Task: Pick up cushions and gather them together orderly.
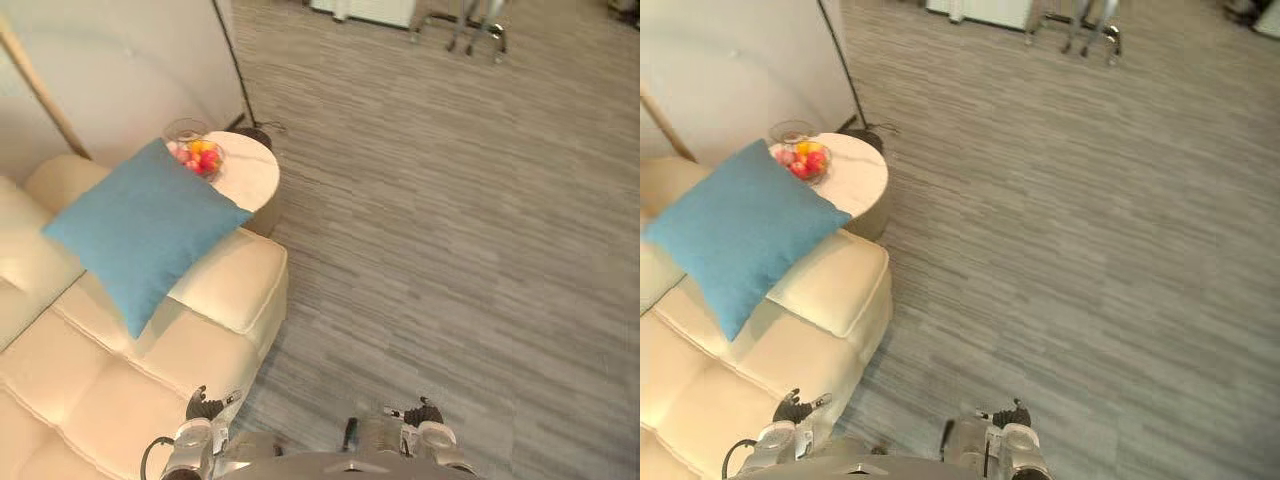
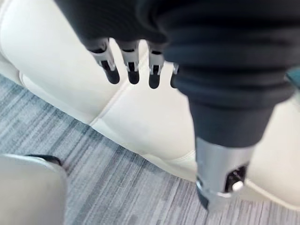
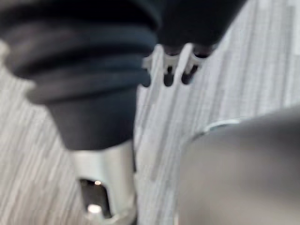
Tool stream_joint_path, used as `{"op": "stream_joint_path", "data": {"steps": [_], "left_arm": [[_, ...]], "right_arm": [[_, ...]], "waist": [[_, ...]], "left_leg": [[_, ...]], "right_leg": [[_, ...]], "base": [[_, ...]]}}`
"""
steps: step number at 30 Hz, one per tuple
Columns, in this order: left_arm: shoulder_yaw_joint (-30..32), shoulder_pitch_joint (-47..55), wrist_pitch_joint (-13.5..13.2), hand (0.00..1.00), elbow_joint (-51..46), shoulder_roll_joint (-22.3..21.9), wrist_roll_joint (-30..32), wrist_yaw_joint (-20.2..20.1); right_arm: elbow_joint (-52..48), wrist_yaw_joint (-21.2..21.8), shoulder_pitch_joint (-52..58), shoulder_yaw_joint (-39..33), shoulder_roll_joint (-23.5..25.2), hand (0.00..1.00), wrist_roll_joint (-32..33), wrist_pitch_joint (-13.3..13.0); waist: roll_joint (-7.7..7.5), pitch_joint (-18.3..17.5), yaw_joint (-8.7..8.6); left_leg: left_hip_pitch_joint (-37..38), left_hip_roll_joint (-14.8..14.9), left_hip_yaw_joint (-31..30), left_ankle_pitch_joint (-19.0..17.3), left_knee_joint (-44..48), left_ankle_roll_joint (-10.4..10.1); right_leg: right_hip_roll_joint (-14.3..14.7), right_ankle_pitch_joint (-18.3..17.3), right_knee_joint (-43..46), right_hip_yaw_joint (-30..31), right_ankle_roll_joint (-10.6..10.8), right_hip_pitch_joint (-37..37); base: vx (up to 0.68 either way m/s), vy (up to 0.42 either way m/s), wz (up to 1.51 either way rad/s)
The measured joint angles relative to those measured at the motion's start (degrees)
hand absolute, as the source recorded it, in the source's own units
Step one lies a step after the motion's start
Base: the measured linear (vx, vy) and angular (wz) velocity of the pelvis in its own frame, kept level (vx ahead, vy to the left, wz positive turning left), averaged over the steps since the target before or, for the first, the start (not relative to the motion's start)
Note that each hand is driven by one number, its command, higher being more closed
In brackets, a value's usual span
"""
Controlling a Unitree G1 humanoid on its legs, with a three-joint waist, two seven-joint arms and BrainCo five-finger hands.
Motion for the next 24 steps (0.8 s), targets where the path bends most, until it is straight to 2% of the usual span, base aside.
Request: {"op": "stream_joint_path", "data": {"steps": [2, 3, 4, 5, 6, 7, 8, 9, 10, 11, 12, 13, 14, 16, 17, 18, 19, 20, 21, 22, 24], "left_arm": [[0.0, -0.2, 0.0, 0.0, -0.2, -0.9, 0.0, 0.5], [0.0, -0.2, 0.0, 0.0, -0.3, -0.9, 0.0, 0.5], [0.1, -0.1, 0.0, 0.0, -0.2, -0.9, 0.0, 0.6], [0.4, -0.1, 0.0, 0.0, -0.1, -1.1, 0.1, 0.6], [0.8, 0.3, 0.0, 0.0, -0.1, -1.6, 0.1, 0.6], [1.4, 0.6, -0.1, 0.0, -0.5, -3.1, 0.3, 0.7], [2.0, 0.8, -0.1, 0.0, -0.6, -3.8, 0.5, 0.7], [2.3, 0.8, -0.1, 0.0, -0.6, -4.0, 0.5, 0.7], [2.9, 0.2, 0.0, 0.0, -0.6, -4.4, 0.5, 0.6], [3.2, 0.0, -0.1, 0.0, -1.2, -4.6, 0.5, 0.5], [3.4, -0.1, -0.1, 0.0, -1.5, -4.6, 0.5, 0.4], [3.6, -0.1, -0.1, 0.0, -2.4, -4.4, 0.5, 0.4], [3.6, -0.1, -0.1, 0.0, -2.6, -4.4, 0.5, 0.4], [2.7, -0.3, -0.3, 0.0, -2.8, -4.3, 0.5, 0.4], [2.2, -0.3, -0.3, 0.0, -2.7, -4.1, 0.5, 0.4], [1.5, -0.4, -0.3, 0.0, -2.1, -4.1, 0.5, 0.4], [0.4, -0.8, -0.5, 0.0, -1.1, -3.5, 0.5, 0.4], [-0.2, -1.3, -0.5, 0.0, -0.6, -2.9, 0.5, 0.4], [-1.5, -1.2, -0.5, 0.0, -0.2, -0.7, 0.5, 0.4], [-2.0, -0.9, -0.5, 0.0, 0.4, 0.5, 0.5, 0.4], [-2.2, -0.2, -0.6, 0.0, 1.2, 1.7, -0.3, 0.5]], "right_arm": [[-1.1, 0.0, 0.8, -1.9, 0.6, 0.0, 0.2, 0.2], [-1.2, 0.0, 1.0, -2.1, 0.8, 0.0, 0.3, 0.2], [-1.3, 0.1, 1.2, -3.0, 1.0, 0.0, 0.4, 0.1], [-1.3, 0.4, 1.5, -3.4, 1.3, 0.0, 0.5, 0.1], [-1.3, 0.6, 1.5, -3.7, 1.0, 0.0, 0.5, 0.2], [-1.3, 0.9, 1.5, -4.4, 0.6, 0.0, 1.0, 0.1], [-1.4, 1.1, 1.4, -4.3, 0.7, 0.0, 1.0, 0.1], [-1.3, 1.2, 1.4, -4.0, 0.8, 0.0, 1.0, 0.1], [-1.4, 1.3, 1.4, -2.9, 0.9, 0.0, 0.9, 0.1], [-1.3, 1.3, 1.4, -2.5, 1.0, 0.0, 0.9, 0.2], [-1.3, 1.3, 1.5, -2.1, 1.1, 0.0, 0.9, 0.2], [-1.3, 1.3, 1.5, -1.2, 1.4, 0.0, 1.0, 0.1], [-1.3, 1.3, 1.5, -0.9, 1.4, 0.0, 1.0, 0.1], [-1.3, 1.3, 1.4, -1.0, 1.5, 0.0, 1.0, 0.1], [-1.3, 1.3, 1.5, -1.0, 1.5, 0.0, 1.0, 0.1], [-1.3, 1.3, 1.6, -1.0, 1.4, 0.0, 1.0, 0.1], [-1.1, 1.3, 1.4, -1.8, 0.9, 0.0, 0.9, 0.2], [-1.2, 1.4, 1.1, -1.8, 1.2, 0.0, 1.0, 0.3], [-1.1, 1.4, 0.8, -1.8, 2.2, 0.0, 0.9, 0.1], [-1.0, 1.4, 0.8, -1.8, 2.5, 0.0, 0.9, 0.1], [-0.3, 1.4, 1.0, -1.9, 2.1, 0.0, 0.8, 0.1]], "waist": [[-0.37, -0.1, 0.0], [-0.48, -0.2, 0.04], [-0.89, -0.4, -0.25], [-0.96, -1.4, -0.21], [-0.07, -1.8, -0.09], [1.2, -2.1, 0.19], [1.36, -2.2, -0.04], [1.74, -2.4, -0.13], [1.66, -2.3, -0.2], [1.74, -2.2, 0.07], [1.74, -2.2, 0.13], [0.91, -1.8, 0.43], [0.84, -1.8, 0.5], [0.64, -1.8, 0.63], [0.72, -1.8, 0.5], [1.41, -2.2, 0.3], [2.15, -2.6, 0.36], [1.25, -2.3, 0.36], [-0.91, -2.0, 0.51], [-1.81, -2.1, 0.4], [-2.11, -2.0, 0.28]], "left_leg": [[1.4, 0.6, -4.9, -2.3, 0.1, -1.4], [1.9, 0.6, -6.1, -2.9, 0.2, -1.8], [3.4, 0.6, -9.4, -4.8, 0.3, -3.1], [4.1, 1.5, -11.5, -5.3, -0.1, -4.1], [4.1, 2.1, -12.0, -5.1, -0.5, -4.4], [4.1, 3.4, -12.4, -3.5, -0.7, -6.0], [3.3, 4.4, -12.3, -2.9, 0.7, -7.0], [2.6, 4.9, -11.9, -2.7, 2.4, -7.6], [-2.0, 6.4, -8.6, -1.0, 12.0, -11.4], [-5.9, 8.7, -3.9, -0.7, 20.0, -12.5], [-7.5, 9.9, -1.1, -0.8, 23.2, -12.2], [-10.6, 13.2, 6.7, -1.1, 28.7, -11.1], [-11.4, 13.9, 8.8, -1.3, 29.1, -10.4], [-13.7, 14.4, 16.2, -1.6, 22.3, -9.3], [-14.3, 14.4, 17.3, -1.0, 19.0, -9.0], [-15.4, 14.4, 19.7, 5.3, 10.2, -7.4], [-15.6, 13.8, 20.4, 9.4, 5.6, -7.1], [-15.1, 12.5, 20.4, 10.4, 3.9, -6.6], [-13.6, 9.7, 20.2, 12.4, -0.6, -6.2], [-13.2, 8.6, 20.1, 13.0, -2.1, -5.9], [-11.6, 7.2, 19.9, 13.2, -3.5, -5.7]], "right_leg": [[2.2, 3.2, -12.5, 4.2, 0.5, -1.4], [2.3, 4.4, -15.4, 5.2, 0.7, -1.6], [2.2, 10.9, -19.1, 6.7, 0.8, -1.4], [2.5, 13.3, -17.5, 5.9, -0.9, -1.2], [2.6, 11.6, -16.1, 4.8, -1.2, -1.6], [2.5, 9.0, -13.4, 2.2, -2.8, -1.7], [2.2, 7.7, -12.5, -0.4, -4.1, -1.1], [2.1, 7.0, -12.5, -1.5, -4.4, -0.4], [1.9, 5.7, -14.0, -4.5, -5.4, 2.6], [1.9, 5.4, -16.0, -6.6, -5.9, 5.3], [1.9, 5.2, -16.9, -7.3, -6.1, 6.8], [1.8, 5.2, -19.6, -9.1, -6.2, 10.6], [1.5, 5.2, -20.4, -9.9, -6.2, 11.7], [-0.7, 5.3, -22.5, -12.3, -5.8, 14.9], [-1.1, 5.3, -22.6, -13.0, -5.4, 15.3], [-1.5, 5.1, -22.8, -14.3, -3.9, 15.6], [-1.2, 4.4, -22.7, -14.3, -2.2, 15.5], [-2.0, 4.7, -22.9, -14.2, -1.9, 15.5], [-3.2, 5.3, -24.8, -12.9, -1.6, 15.6], [-3.7, 5.5, -25.9, -12.4, -1.3, 15.9], [-4.6, 5.8, -26.5, -12.3, -1.1, 17.5]], "base": [[0.33, -0.221, 1.33], [0.42, -0.319, 1.19], [0.46, -0.344, 1.14], [0.57, -0.419, 1.12], [0.48, -0.334, 0.93], [0.54, -0.366, 0.85], [0.44, -0.28, 0.85], [0.41, -0.242, 0.99], [0.38, -0.209, 1.03], [0.36, -0.191, 1.02], [0.32, -0.152, 0.81], [0.24, -0.092, 0.57], [0.26, -0.071, 0.63], [0.22, 0.014, 0.55], [0.18, 0.073, 0.61], [0.21, 0.149, 0.62], [0.16, 0.135, 0.61], [0.16, 0.166, 0.51], [0.07, 0.095, 0.37], [0.09, 0.099, 0.33], [0.09, 0.067, 0.15]]}}
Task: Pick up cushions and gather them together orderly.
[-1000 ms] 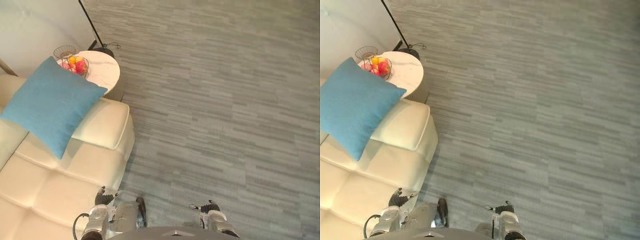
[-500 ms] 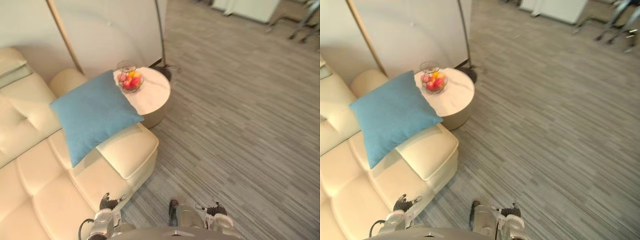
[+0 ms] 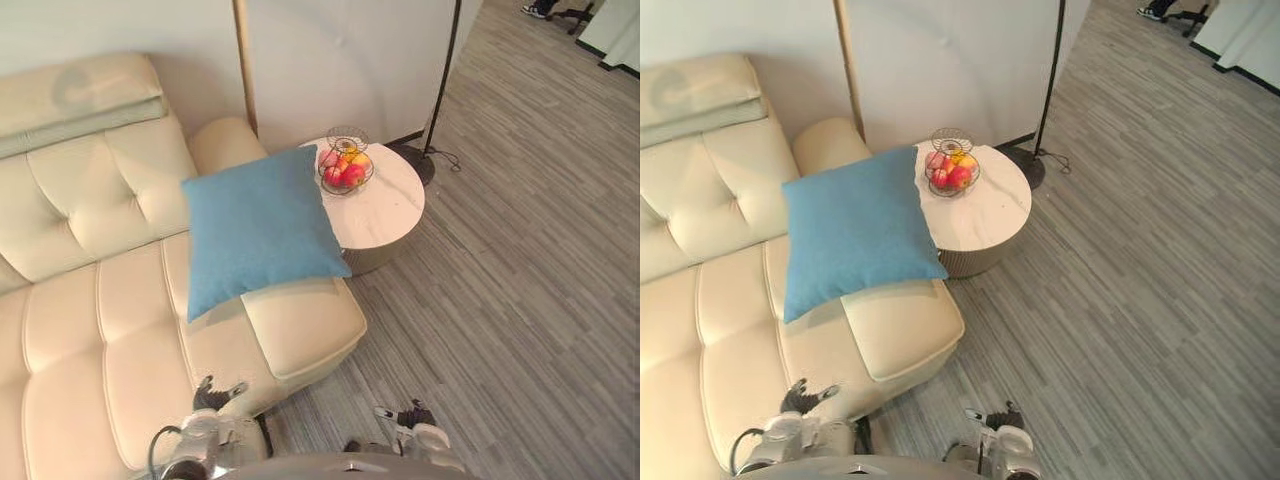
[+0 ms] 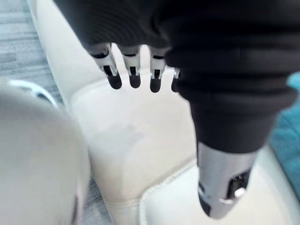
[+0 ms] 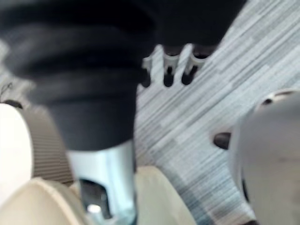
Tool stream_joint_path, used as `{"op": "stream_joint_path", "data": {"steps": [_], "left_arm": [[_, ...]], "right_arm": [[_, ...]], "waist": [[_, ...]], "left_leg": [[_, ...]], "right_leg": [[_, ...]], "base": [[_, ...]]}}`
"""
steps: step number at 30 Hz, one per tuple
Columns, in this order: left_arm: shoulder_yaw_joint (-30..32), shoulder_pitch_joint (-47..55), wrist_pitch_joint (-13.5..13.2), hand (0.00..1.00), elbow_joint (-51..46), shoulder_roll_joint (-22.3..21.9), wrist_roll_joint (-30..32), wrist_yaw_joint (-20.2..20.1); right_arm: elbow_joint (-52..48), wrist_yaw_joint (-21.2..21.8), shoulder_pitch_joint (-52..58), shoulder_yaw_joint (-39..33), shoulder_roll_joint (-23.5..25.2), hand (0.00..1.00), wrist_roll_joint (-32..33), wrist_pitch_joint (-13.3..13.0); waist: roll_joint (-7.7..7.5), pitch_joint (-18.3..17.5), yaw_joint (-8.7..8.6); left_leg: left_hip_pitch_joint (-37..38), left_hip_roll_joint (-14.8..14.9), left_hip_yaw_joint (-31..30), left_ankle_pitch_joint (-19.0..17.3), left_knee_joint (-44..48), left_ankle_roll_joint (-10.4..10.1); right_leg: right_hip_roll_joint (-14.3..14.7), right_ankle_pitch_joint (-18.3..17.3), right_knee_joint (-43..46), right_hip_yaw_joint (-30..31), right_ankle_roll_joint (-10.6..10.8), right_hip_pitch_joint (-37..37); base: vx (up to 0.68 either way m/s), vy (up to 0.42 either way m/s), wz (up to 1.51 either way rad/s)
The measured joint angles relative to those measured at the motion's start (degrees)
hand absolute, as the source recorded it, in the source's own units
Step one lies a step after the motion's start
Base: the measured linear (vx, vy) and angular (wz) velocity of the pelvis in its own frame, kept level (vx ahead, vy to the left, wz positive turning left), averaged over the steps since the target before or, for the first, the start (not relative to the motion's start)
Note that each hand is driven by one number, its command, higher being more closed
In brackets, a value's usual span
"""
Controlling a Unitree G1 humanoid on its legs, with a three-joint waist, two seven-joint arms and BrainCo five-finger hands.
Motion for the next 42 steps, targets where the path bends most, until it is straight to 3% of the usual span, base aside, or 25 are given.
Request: {"op": "stream_joint_path", "data": {"steps": [2, 4, 6, 8, 9, 10, 11, 16, 20, 22, 27, 34, 38, 42], "left_arm": [[0.0, 0.4, 0.0, 0.0, 0.5, 0.4, -0.1, -0.1], [0.0, 0.5, 0.0, 0.0, 1.2, 0.5, -0.1, -0.1], [-0.1, 0.7, 0.0, 0.0, 1.2, 0.3, -0.1, -0.1], [-0.1, 0.7, 0.0, 0.0, 1.2, 0.5, -0.2, 0.0], [-0.1, 0.7, 0.0, 0.0, 1.2, 0.6, -0.2, 0.0], [-0.1, 0.8, 0.0, 0.0, 1.1, 1.2, -0.2, 0.0], [0.1, 0.7, 0.0, 0.0, 1.4, 1.1, -0.2, 0.1], [1.2, 1.8, -0.2, 0.0, 1.7, -0.8, -1.5, 0.3], [1.1, 1.9, -0.1, 0.0, 1.5, -0.2, -2.4, 0.0], [1.2, 1.9, -0.1, 0.0, -0.6, 0.1, -2.9, 0.0], [2.5, 2.9, -0.1, 0.0, -7.1, 2.8, -6.7, 0.2], [5.0, 1.5, -0.3, 0.0, -16.4, 7.9, -9.9, 1.5], [4.2, -4.4, -0.7, 0.0, -19.2, 8.3, -11.6, 2.4], [-0.3, -16.1, -1.4, 0.0, -19.9, 10.4, -13.9, 3.9]], "right_arm": [[1.4, 0.0, -0.1, 0.2, -0.2, 0.0, -0.1, 0.0], [1.1, 0.1, -0.1, 1.3, -0.4, 0.0, -0.9, 0.0], [0.9, 0.1, -0.1, 1.4, -0.4, 0.0, -0.8, -0.2], [0.8, 0.1, 0.6, 3.3, -0.4, 0.0, -0.9, -0.5], [1.0, 0.1, 0.6, 3.5, -0.2, 0.0, -0.9, -0.5], [1.2, 0.1, 1.1, 3.4, 0.2, 0.0, -0.8, -0.5], [1.3, 0.2, 1.0, 3.4, 0.1, 0.0, -0.6, -0.5], [1.6, 0.2, 0.6, 3.1, -1.6, 0.0, -1.0, 0.0], [0.4, 0.1, 0.2, 3.4, -1.7, 0.0, -1.1, 0.1], [-7.6, -0.1, 0.3, 3.4, -2.6, 0.0, -1.8, 0.1], [-23.2, -0.3, -0.2, 3.1, -7.8, 0.0, -3.3, -0.3], [-26.6, -0.3, -6.2, 2.4, -12.4, 0.0, -3.1, -1.2], [-30.0, -0.6, -11.7, 4.1, -14.6, 0.0, -2.0, -1.2], [-30.3, -2.2, -24.9, 9.2, -16.4, 0.0, 0.3, -1.2]], "waist": [[0.24, 0.2, -0.15], [0.56, 0.5, -0.8], [0.96, 1.0, -1.83], [-0.08, 0.6, -2.04], [-0.3, 0.4, -2.06], [-1.73, -0.1, -1.94], [-2.01, -0.3, -2.13], [1.28, -2.3, -1.71], [0.58, -2.2, -1.53], [-0.23, -2.0, -1.61], [-0.62, -2.1, -1.75], [-0.53, -2.0, -1.67], [0.7, 0.1, -1.74], [0.93, 5.9, -1.64]], "left_leg": [[3.0, -1.0, 0.1, -0.1, -1.9, 0.1], [4.8, -1.4, -0.6, -0.5, -3.9, 0.2], [5.5, -1.6, -2.5, -0.8, -4.4, 0.6], [5.3, -1.5, -5.7, -0.3, -5.0, 0.1], [5.2, -1.9, -6.3, -0.1, -5.3, -0.1], [4.8, -3.6, -7.8, 0.3, -5.5, -0.7], [4.8, -3.9, -8.5, 0.6, -5.5, -0.8], [6.3, -3.4, -11.9, 5.5, -12.9, -1.9], [8.0, -3.3, -12.8, 5.7, -14.5, -2.0], [8.2, -3.7, -12.7, 6.1, -15.9, -1.8], [8.7, -4.7, -12.6, 7.0, -18.0, -1.1], [8.0, -5.0, -12.8, 8.3, -19.5, -0.8], [2.4, -4.7, -13.7, 10.5, -19.5, -0.5], [-4.9, -4.2, -14.5, 12.8, -17.8, -0.2]], "right_leg": [[-1.0, 0.2, 2.8, 1.4, 0.4, 0.6], [-2.7, 0.9, 15.9, 4.2, 0.7, -4.3], [-2.5, 0.7, 22.1, 7.7, -0.2, -7.6], [2.5, -2.9, 13.9, 16.6, 0.0, -7.5], [3.3, -2.6, 11.2, 18.0, -0.3, -7.0], [3.3, -0.1, 5.1, 19.1, -0.7, -6.3], [2.6, -0.8, 5.1, 18.2, 1.0, -6.0], [4.2, 1.2, -1.7, 14.7, 0.6, -3.0], [4.9, 2.0, -4.6, 13.4, 0.7, 0.1], [4.8, 2.6, -6.0, 13.5, 0.9, 0.2], [4.0, 3.5, -7.6, 13.7, 1.2, 0.6], [3.9, 4.3, -8.9, 13.7, 1.1, -0.5], [4.2, 6.8, -10.1, 13.3, 1.0, -4.8], [4.8, 8.7, -8.3, 13.0, 0.6, -11.8]], "base": [[0.03, 0.062, -0.04], [-0.09, 0.035, 0.08], [-0.03, -0.005, 0.44], [0.0, -0.07, 0.67], [0.01, -0.096, 0.66], [0.02, -0.095, 0.64], [0.06, -0.119, 0.65], [0.12, -0.089, 0.31], [0.12, -0.046, 0.13], [0.06, 0.013, -0.01], [0.03, 0.051, 0.02], [-0.03, 0.01, 0.02], [-0.11, 0.01, 0.08], [-0.15, 0.01, 0.07]]}}
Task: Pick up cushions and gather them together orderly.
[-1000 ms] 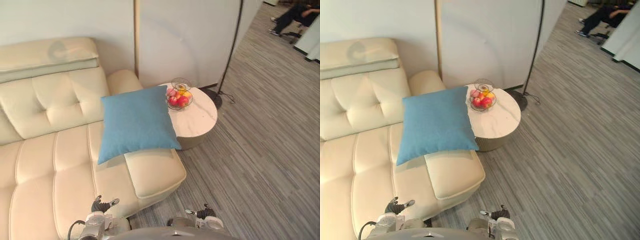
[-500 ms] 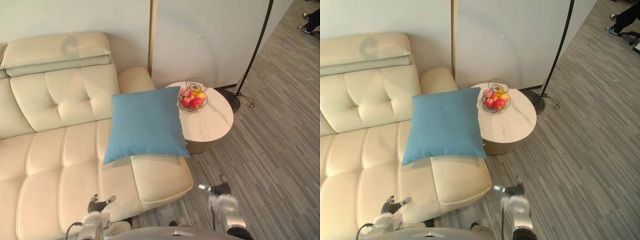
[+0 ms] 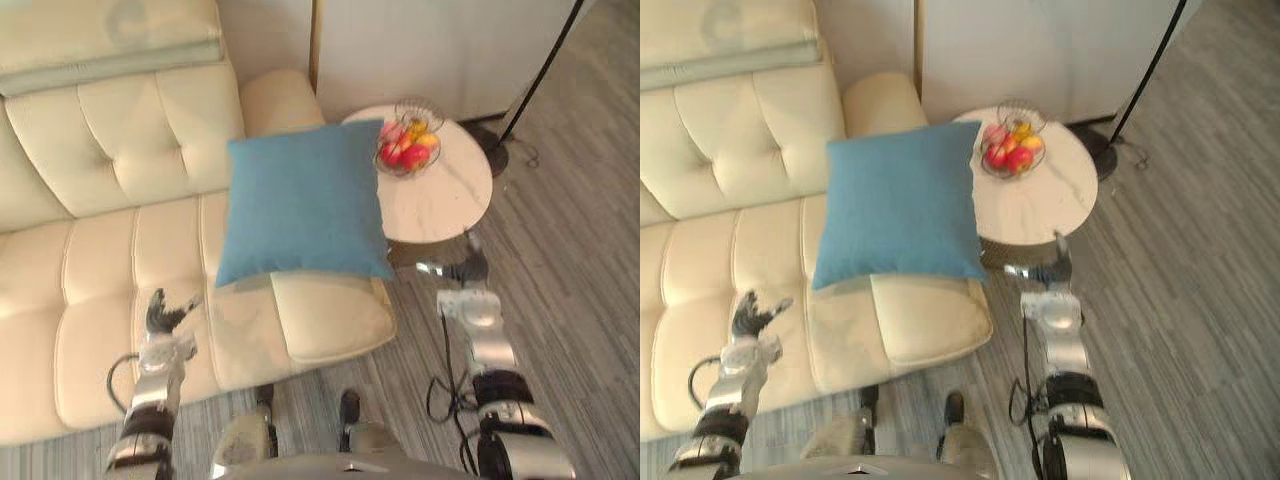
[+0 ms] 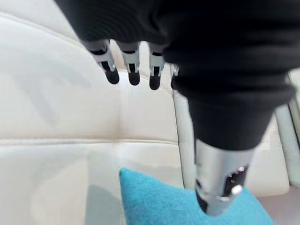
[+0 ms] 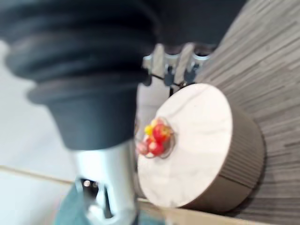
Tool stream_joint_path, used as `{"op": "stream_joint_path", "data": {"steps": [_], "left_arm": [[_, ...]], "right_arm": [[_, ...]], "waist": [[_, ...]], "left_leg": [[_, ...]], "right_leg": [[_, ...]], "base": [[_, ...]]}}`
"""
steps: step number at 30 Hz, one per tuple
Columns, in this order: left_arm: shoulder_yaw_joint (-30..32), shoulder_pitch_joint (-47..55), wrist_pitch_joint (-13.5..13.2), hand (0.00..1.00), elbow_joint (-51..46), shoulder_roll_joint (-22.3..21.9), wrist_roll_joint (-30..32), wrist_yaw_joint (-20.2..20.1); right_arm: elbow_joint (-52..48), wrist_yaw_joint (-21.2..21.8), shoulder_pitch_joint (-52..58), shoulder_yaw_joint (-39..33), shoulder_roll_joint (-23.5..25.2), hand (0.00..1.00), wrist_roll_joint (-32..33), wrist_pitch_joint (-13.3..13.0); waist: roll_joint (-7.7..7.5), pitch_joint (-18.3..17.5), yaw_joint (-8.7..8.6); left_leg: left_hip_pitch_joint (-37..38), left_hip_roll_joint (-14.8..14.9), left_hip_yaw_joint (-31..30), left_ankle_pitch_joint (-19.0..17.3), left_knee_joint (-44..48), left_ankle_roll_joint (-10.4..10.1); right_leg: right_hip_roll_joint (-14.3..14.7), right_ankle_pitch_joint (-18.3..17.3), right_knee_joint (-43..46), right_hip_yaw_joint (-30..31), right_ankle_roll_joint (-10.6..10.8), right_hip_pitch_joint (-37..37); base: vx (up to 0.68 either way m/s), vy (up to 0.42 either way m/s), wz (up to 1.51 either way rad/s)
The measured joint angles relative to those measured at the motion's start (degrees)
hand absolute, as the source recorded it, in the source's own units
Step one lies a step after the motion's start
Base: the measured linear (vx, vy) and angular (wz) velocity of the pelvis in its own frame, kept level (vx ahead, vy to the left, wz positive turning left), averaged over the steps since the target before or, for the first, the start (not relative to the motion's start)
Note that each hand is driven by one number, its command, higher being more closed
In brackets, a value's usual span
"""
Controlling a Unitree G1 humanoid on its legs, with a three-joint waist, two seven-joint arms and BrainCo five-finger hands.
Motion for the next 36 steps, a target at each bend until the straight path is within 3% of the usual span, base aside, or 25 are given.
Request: {"op": "stream_joint_path", "data": {"steps": [4, 10, 11, 18, 19, 30, 36], "left_arm": [[-2.6, -10.1, -0.6, 0.0, 2.7, 2.0, -1.2, 1.1], [-5.7, -21.8, -0.6, 0.0, 6.8, 4.6, -2.1, 2.3], [-6.6, -23.4, -0.5, 0.0, 7.0, 4.6, -2.1, 2.3], [-9.7, -33.7, 0.1, 0.0, 9.2, 2.3, -2.1, 2.7], [-9.9, -34.1, 0.3, 1.0, 9.2, 2.2, -2.1, 3.0], [-11.7, -35.8, 0.8, 1.0, 5.2, 3.9, -2.4, 3.8], [-12.9, -29.7, 0.8, 1.0, -4.5, 3.9, -3.8, 4.6]], "right_arm": [[0.1, -1.0, -9.8, 3.5, -0.3, 0.0, 2.2, 0.0], [0.2, -3.9, -19.9, 7.6, -1.3, 0.0, 4.4, 0.8], [0.2, -4.5, -21.5, 9.0, -1.3, 1.0, 4.6, 1.3], [-0.1, -6.3, -30.3, 14.6, 0.9, 1.0, 6.8, 1.4], [-0.2, -6.4, -30.7, 14.5, 0.8, 1.0, 6.8, 1.4], [-7.2, -6.9, -31.5, 17.1, -0.1, 1.0, 9.0, 1.4], [-15.4, -6.9, -20.3, 18.1, 0.5, 1.0, 10.6, 1.1]], "waist": [[0.07, 3.7, 0.44], [0.1, 6.4, 0.5], [0.11, 6.5, 0.5], [0.32, 7.9, -0.26], [0.46, 8.2, -0.31], [0.46, 8.2, -0.09], [0.46, 8.2, -0.09]], "left_leg": [[-5.6, 0.5, -0.1, 1.2, 1.8, 0.1], [-12.7, 0.6, 0.5, 3.4, 1.6, -0.5], [-14.1, 0.7, 0.7, 3.8, 1.6, -0.6], [-20.2, 1.7, 3.3, 5.4, 1.4, -1.0], [-20.4, 1.8, 3.4, 5.5, 1.4, -0.9], [-21.6, 1.9, 5.2, 5.4, 1.7, -1.3], [-17.0, 1.3, 5.5, 4.4, 1.8, -2.4]], "right_leg": [[0.0, -0.1, 4.6, 0.4, -0.1, -7.0], [-1.0, -1.8, 12.6, 0.7, -0.4, -18.0], [-1.0, -1.8, 13.5, 0.7, -0.5, -19.8], [-0.9, -1.9, 16.4, 0.9, -0.8, -27.5], [-0.9, -1.9, 16.4, 0.8, -0.8, -27.6], [-1.1, -2.0, 16.6, 0.9, -0.9, -28.9], [-1.8, -3.6, 17.6, 0.7, -1.3, -24.4]], "base": [[-0.14, 0.004, 0.0], [-0.1, -0.012, 0.0], [-0.08, -0.032, -0.03], [-0.04, -0.027, -0.04], [0.05, -0.012, 0.0], [0.06, -0.002, 0.0], [0.06, -0.01, 0.07]]}}
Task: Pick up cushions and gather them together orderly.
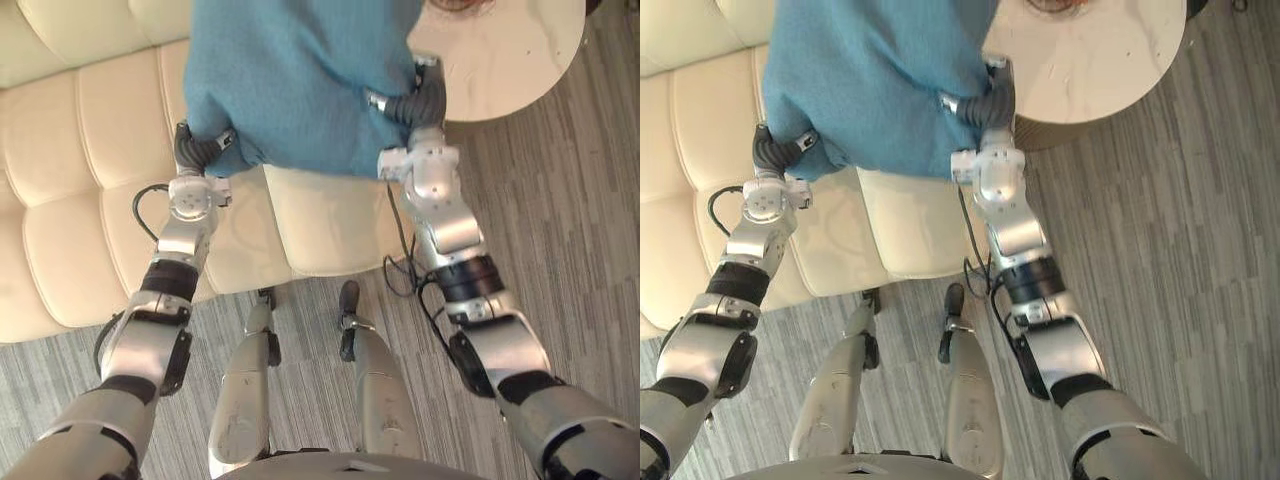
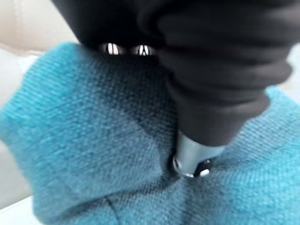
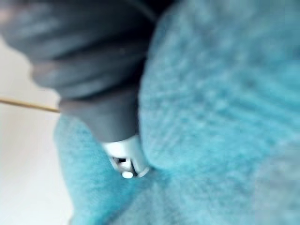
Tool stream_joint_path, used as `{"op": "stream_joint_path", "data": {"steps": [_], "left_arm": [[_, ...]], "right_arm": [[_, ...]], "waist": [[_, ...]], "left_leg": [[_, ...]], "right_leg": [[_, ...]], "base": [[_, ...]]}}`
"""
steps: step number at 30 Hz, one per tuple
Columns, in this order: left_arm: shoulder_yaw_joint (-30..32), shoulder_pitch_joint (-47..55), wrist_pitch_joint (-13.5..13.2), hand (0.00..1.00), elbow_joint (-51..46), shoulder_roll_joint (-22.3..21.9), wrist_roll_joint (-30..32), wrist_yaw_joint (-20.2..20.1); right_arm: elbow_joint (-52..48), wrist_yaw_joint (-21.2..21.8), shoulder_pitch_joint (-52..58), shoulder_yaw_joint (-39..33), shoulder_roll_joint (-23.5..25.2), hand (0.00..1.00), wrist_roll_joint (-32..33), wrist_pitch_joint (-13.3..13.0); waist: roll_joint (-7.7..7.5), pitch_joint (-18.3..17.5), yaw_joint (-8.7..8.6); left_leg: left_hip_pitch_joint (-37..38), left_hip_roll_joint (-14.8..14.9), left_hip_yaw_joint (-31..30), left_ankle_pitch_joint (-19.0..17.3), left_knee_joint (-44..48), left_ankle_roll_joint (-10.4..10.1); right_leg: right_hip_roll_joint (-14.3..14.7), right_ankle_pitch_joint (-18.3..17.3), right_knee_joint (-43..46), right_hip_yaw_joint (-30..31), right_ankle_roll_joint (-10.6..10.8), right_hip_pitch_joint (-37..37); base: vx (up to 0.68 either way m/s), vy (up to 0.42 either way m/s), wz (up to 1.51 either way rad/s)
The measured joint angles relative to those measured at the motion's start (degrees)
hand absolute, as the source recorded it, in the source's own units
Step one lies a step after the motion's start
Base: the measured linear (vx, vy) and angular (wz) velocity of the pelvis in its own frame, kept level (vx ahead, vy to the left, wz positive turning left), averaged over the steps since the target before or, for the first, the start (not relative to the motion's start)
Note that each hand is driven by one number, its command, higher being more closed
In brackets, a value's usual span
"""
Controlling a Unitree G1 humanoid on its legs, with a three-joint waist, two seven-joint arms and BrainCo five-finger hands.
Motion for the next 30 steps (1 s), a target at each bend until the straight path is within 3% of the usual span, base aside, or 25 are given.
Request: {"op": "stream_joint_path", "data": {"steps": [4, 9, 15, 21, 23, 25, 26, 27, 28, 29, 30], "left_arm": [[0.2, 9.9, 0.0, 1.0, -12.1, -1.4, -0.4, 0.5], [0.7, 25.5, 0.0, 1.0, -27.1, -7.4, -0.3, 1.0], [-0.4, 41.0, 0.0, 1.0, -37.6, -10.1, 3.2, -1.3], [-0.3, 53.5, -0.5, 1.0, -45.7, -12.2, 4.2, -4.2], [0.0, 56.3, -1.3, 1.0, -46.4, -13.1, 4.2, -5.1], [0.3, 57.5, -1.5, 1.0, -46.3, -14.0, 4.1, -5.9], [0.3, 57.8, -2.1, 1.0, -45.6, -14.2, 4.1, -6.2], [0.3, 57.8, -2.3, 1.0, -45.1, -14.2, 3.9, -6.5], [0.3, 57.8, -2.5, 1.0, -44.2, -14.2, 3.1, -7.2], [0.3, 57.8, -2.9, 1.0, -42.4, -14.5, 2.8, -7.7], [0.2, 57.8, -3.0, 1.0, -41.8, -14.6, 2.8, -7.9]], "right_arm": [[-6.8, 0.0, 12.4, 0.2, 2.1, 1.0, 0.0, -0.3], [-16.3, 1.3, 29.5, 0.1, 5.7, 1.0, -0.1, -0.5], [-20.9, 7.4, 45.6, -1.6, 10.9, 1.0, -0.1, -1.7], [-25.3, 11.7, 54.3, -1.5, 12.2, 1.0, -0.1, -2.9], [-25.3, 12.6, 55.3, -1.4, 12.2, 1.0, -0.1, -3.6], [-25.1, 13.3, 55.4, -1.7, 12.1, 1.0, -0.2, -3.7], [-24.8, 13.5, 55.3, -2.2, 11.9, 1.0, -0.2, -3.8], [-24.7, 13.6, 55.1, -2.4, 11.8, 1.0, -0.2, -3.8], [-24.4, 13.6, 55.2, -2.6, 11.5, 1.0, -0.4, -3.8], [-23.0, 13.6, 55.1, -2.9, 10.8, 1.0, -0.6, -4.1], [-22.5, 13.6, 55.1, -3.4, 10.8, 1.0, -0.7, -4.1]], "waist": [[-0.01, 0.0, -0.19], [0.06, -0.8, -0.7], [1.21, -7.9, -0.93], [2.32, -11.4, -0.75], [2.71, -13.1, -0.2], [2.45, -14.2, -0.8], [2.34, -15.4, -0.79], [2.46, -15.7, -0.84], [2.43, -16.2, -0.93], [3.52, -17.5, -1.36], [4.32, -18.1, -1.43]], "left_leg": [[3.4, -0.4, 0.1, -1.7, 0.7, 0.1], [9.6, -0.6, -0.4, -5.1, 2.9, 0.2], [14.5, -0.9, -1.8, -6.0, 2.0, 0.4], [19.4, -2.1, -5.9, -6.4, 1.9, 0.5], [18.7, -2.1, -6.2, -8.5, 2.9, 1.1], [17.8, -0.6, 0.3, -13.3, 6.7, 1.2], [15.3, 1.1, 4.1, -15.1, 12.8, 3.5], [14.4, 2.1, 5.2, -15.5, 16.1, 4.2], [13.5, 4.5, 6.8, -16.3, 21.0, 4.2], [13.2, 8.8, 8.9, -16.8, 24.9, 4.3], [13.5, 10.3, 9.4, -16.5, 24.8, 4.0]], "right_leg": [[-0.6, -1.7, 0.8, -0.3, 0.1, 3.5], [-1.2, -3.6, 0.1, -1.9, 0.3, 11.5], [-1.2, -3.9, -4.0, -3.9, 0.4, 18.8], [-2.2, -5.2, -5.4, -8.4, 1.1, 27.0], [-2.7, -5.3, -5.3, -10.1, 1.1, 28.2], [-4.7, -4.9, -6.6, -13.6, 1.4, 30.2], [-6.4, -4.6, -7.0, -15.4, 1.8, 30.2], [-7.1, -4.4, -7.0, -16.0, 2.2, 30.3], [-8.2, -3.9, -7.0, -16.7, 3.0, 30.4], [-8.9, -2.9, -7.4, -17.9, 4.7, 31.3], [-8.9, -2.7, -7.4, -18.3, 5.1, 31.3]], "base": [[0.06, -0.035, 0.04], [0.09, -0.021, 0.08], [0.11, 0.004, 0.11], [0.04, 0.002, 0.38], [-0.05, 0.021, 0.53], [-0.08, 0.053, 0.81], [-0.06, 0.104, 0.77], [-0.06, 0.192, 0.59], [-0.01, 0.241, 0.54], [0.0, 0.272, 0.46], [0.01, 0.34, 0.52]]}}
